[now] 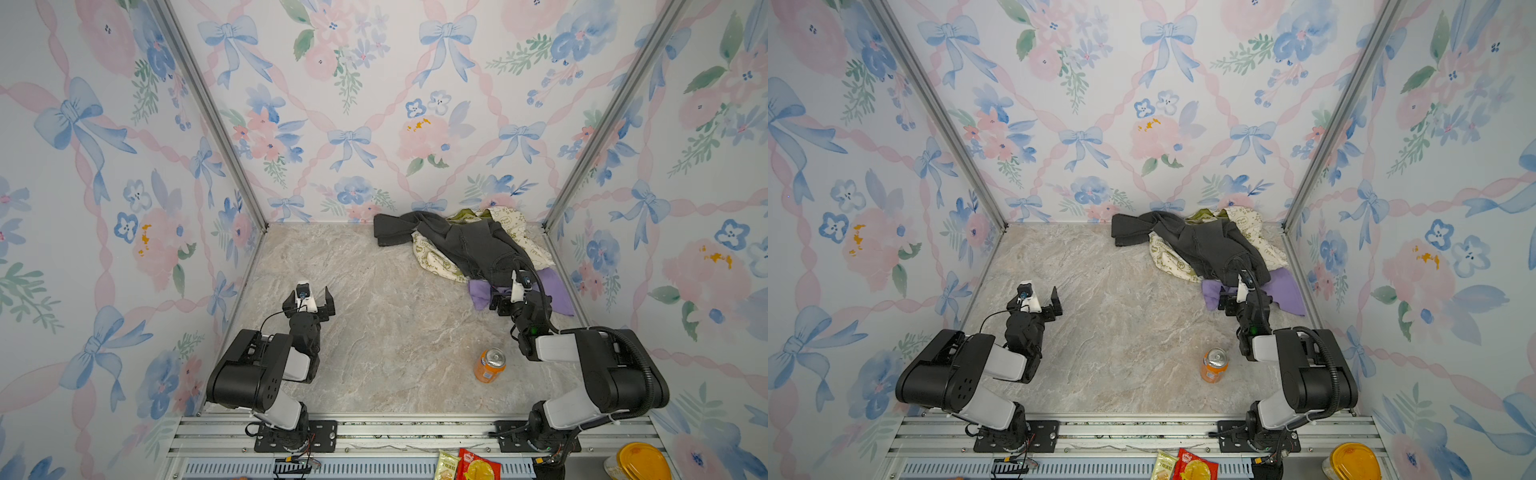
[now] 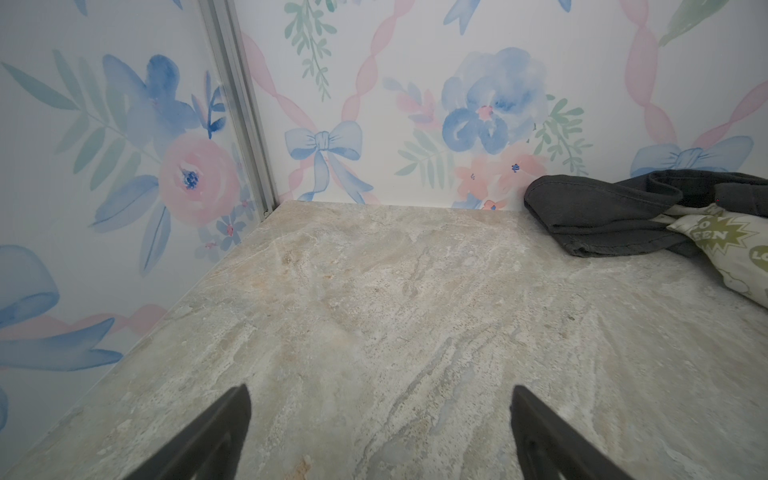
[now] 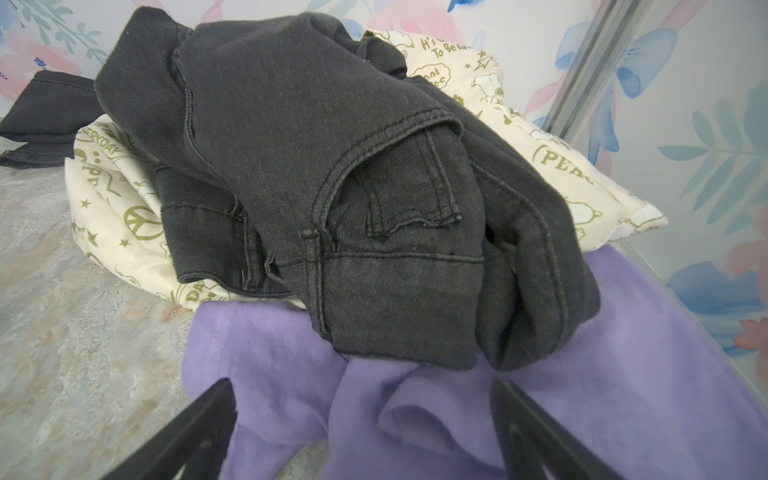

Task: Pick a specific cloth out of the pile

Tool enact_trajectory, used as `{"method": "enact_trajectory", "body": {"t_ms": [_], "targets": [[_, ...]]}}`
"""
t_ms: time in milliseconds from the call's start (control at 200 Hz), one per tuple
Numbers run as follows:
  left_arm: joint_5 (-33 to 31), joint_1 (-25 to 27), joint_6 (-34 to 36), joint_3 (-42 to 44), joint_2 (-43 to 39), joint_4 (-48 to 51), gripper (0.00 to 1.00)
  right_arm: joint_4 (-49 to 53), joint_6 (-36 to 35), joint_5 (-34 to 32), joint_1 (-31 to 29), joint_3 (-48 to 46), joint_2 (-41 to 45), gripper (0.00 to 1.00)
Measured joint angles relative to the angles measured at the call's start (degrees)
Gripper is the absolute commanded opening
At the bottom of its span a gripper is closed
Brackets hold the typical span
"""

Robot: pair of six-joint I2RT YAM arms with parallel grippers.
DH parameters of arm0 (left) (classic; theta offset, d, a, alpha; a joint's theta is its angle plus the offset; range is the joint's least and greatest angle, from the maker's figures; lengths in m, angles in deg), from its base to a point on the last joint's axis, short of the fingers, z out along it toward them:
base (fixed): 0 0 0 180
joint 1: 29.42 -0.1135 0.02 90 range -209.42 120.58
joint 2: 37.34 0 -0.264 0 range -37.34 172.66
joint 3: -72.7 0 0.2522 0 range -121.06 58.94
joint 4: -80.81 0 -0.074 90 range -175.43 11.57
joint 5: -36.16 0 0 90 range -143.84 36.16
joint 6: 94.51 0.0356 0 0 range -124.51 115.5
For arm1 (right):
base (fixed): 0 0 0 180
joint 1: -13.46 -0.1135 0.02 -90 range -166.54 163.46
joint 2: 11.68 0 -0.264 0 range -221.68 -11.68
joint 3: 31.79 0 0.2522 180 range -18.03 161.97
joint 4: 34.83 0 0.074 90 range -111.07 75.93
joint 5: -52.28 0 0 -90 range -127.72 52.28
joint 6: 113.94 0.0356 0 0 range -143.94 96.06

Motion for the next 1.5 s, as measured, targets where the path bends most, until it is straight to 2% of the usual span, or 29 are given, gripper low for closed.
{"method": "enact_trajectory", "body": {"t_ms": [165,340,495,660,790,835,920,1060,1285,1500], "targets": [[-2.43,2.27,0.79,0.0,-1.46,0.79,0.98,0.02,-0.28,0.94,-0.5,-0.42,0.96,0.97],[-11.98,10.51,5.31,-0.46,-7.69,2.58,0.98,0.98,-0.96,-0.98,-2.08,-2.6,7.74,0.97],[-21.46,15.17,8.66,-5.29,-9.09,5.2,0.98,6.21,-1.84,-2.56,-3.5,-2.25,13.33,0.97],[-23.82,17.2,6.45,-10.86,-13.97,13.25,0.98,12.96,-2.62,-4.28,-4.9,-1.03,14.86,0.97],[-19.28,18.95,0.17,-16.57,-22.4,24.81,0.98,28.48,-0.98,-5.81,-5.81,4.68,18.71,0.97],[-16.37,19.1,-2.14,-18.6,-25.75,29.11,0.98,34.01,0.35,-6.64,-6.99,7.54,21.11,1.0],[-10.86,19.19,-5.31,-21.79,-31.43,36.5,0.98,42.18,3.02,-8.52,-9.38,11.74,26.6,0.91],[-2.05,19.19,-6.19,-26.34,-37.18,49.77,0.98,53.79,7.23,-11.65,-10.25,17.77,30.97,0.87],[11.74,19.19,-4.11,-25.97,-43.78,65.51,0.98,65.48,11.98,-14.14,-10.58,23.04,25.03,0.75],[17.49,19.19,-2.99,-23.45,-47.25,69.55,0.98,70.07,13.81,-15.67,-10.62,26.95,13.05,0.69]]}}
